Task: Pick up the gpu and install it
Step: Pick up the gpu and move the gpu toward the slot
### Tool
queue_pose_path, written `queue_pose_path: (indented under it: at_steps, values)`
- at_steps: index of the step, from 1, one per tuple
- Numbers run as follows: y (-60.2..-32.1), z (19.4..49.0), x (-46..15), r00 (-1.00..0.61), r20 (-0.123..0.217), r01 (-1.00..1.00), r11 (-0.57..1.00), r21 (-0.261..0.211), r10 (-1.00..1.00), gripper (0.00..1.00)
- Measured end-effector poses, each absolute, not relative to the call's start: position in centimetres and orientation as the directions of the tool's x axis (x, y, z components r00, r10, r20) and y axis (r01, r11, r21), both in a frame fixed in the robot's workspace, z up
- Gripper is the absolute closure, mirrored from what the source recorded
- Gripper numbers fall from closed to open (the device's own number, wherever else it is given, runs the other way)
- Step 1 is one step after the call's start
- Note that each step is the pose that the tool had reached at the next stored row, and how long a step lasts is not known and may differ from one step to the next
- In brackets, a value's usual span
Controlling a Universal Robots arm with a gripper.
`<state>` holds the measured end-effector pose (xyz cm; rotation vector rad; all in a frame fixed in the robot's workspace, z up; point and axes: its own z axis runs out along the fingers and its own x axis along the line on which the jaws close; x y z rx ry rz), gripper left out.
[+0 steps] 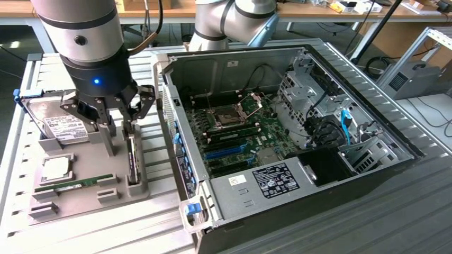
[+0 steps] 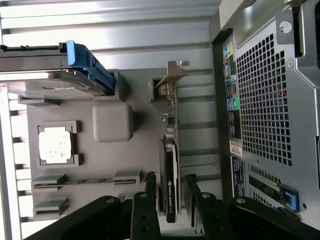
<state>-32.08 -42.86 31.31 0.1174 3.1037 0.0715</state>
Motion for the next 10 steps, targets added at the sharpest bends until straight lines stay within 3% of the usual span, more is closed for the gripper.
queue_pose_path:
  at_steps: [10]
  values:
    - [-42.86,30.35,-32.08,-0.997,-0.033,0.075,0.996,0.051,0.076,0.64]
